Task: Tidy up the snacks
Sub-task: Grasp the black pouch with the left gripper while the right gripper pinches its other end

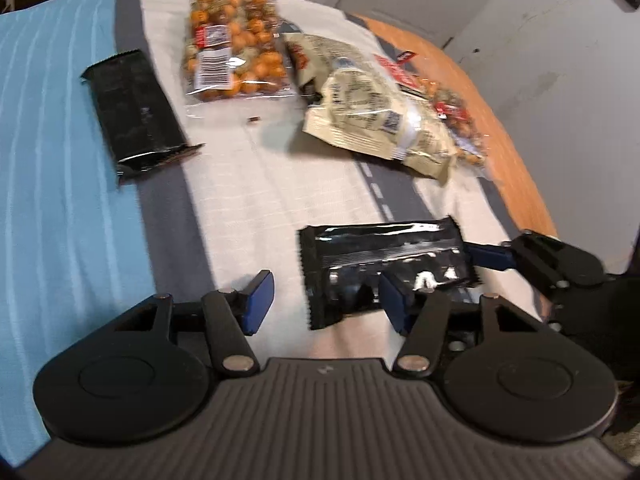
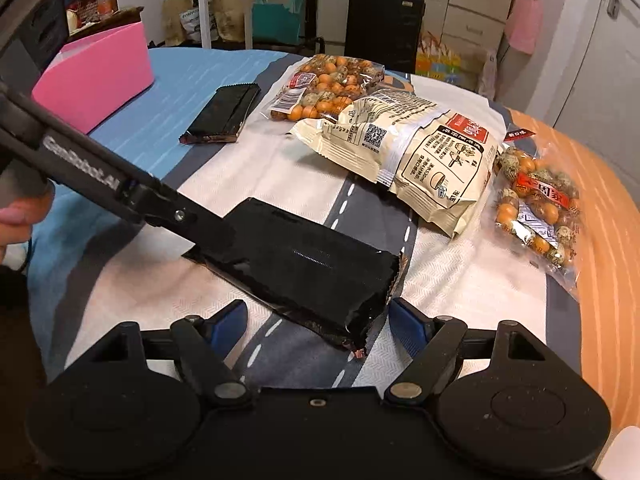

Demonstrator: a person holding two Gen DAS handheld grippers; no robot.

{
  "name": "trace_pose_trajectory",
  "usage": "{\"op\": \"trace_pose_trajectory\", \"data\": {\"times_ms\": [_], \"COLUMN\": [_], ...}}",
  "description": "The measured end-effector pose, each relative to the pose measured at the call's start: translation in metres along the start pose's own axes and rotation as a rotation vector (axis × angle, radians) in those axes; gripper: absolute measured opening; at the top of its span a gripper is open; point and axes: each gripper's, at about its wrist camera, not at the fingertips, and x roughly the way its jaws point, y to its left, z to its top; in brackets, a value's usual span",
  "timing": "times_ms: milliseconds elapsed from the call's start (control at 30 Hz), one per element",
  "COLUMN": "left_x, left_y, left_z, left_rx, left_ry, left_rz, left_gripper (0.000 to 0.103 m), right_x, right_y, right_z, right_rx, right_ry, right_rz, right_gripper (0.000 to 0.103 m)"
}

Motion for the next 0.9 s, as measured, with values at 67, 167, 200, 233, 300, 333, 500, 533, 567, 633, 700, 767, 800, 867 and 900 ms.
{"op": "trace_pose_trajectory", "data": {"times_ms": [67,167,200,233,300,333,500,533,567,633,700,767,800,867,900], "left_x": [0.002,0.005,0.005,0.004,0.001,0.001,0.001,0.001,0.001,0.0,-0.001,-0.004,-0.006,-0.011,-0.014], "left_y": [-0.004,-0.01,-0.012,-0.015,-0.02,-0.023,-0.025,-0.024,-0.023,-0.022,-0.023,-0.024,-0.024,-0.023,-0.023], "left_z": [-0.001,-0.003,-0.004,-0.005,-0.007,-0.007,-0.007,-0.007,-0.006,-0.005,-0.005,-0.004,-0.004,-0.003,-0.003], "left_rx": [0.02,0.05,0.062,0.082,0.106,0.115,0.119,0.111,0.104,0.099,0.102,0.099,0.102,0.105,0.101], "left_ry": [-0.007,-0.033,-0.041,-0.045,-0.039,-0.034,-0.026,-0.023,-0.019,-0.015,-0.01,-0.004,-0.002,-0.005,-0.006], "left_rz": [0.015,0.037,0.043,0.03,0.0,-0.006,-0.004,-0.01,-0.014,-0.019,-0.027,-0.029,-0.028,-0.029,-0.032], "left_gripper": [0.057,0.053,0.049,0.037,0.037,0.037,0.037,0.038,0.038,0.038,0.041,0.042,0.042,0.044,0.044], "right_x": [0.001,0.003,0.004,0.004,0.003,0.003,0.002,0.002,0.002,0.0,-0.002,-0.006,-0.009,-0.014,-0.016], "right_y": [0.0,-0.002,-0.001,0.002,0.008,0.01,0.012,0.013,0.014,0.017,0.02,0.025,0.026,0.029,0.031], "right_z": [-0.003,-0.005,-0.005,-0.005,-0.006,-0.005,-0.003,-0.002,-0.001,0.002,0.004,0.007,0.008,0.011,0.013], "right_rx": [0.02,0.065,0.077,0.084,0.079,0.083,0.109,0.107,0.106,0.099,0.089,0.079,0.077,0.067,0.058], "right_ry": [-0.023,-0.044,-0.049,-0.054,-0.064,-0.065,-0.061,-0.056,-0.051,-0.045,-0.04,-0.045,-0.052,-0.066,-0.071], "right_rz": [-0.003,-0.007,-0.014,-0.027,-0.06,-0.07,-0.081,-0.085,-0.088,-0.094,-0.099,-0.1,-0.098,-0.096,-0.098], "right_gripper": [0.085,0.086,0.086,0.086,0.085,0.085,0.084,0.084,0.085,0.085,0.085,0.085,0.085,0.084,0.084]}}
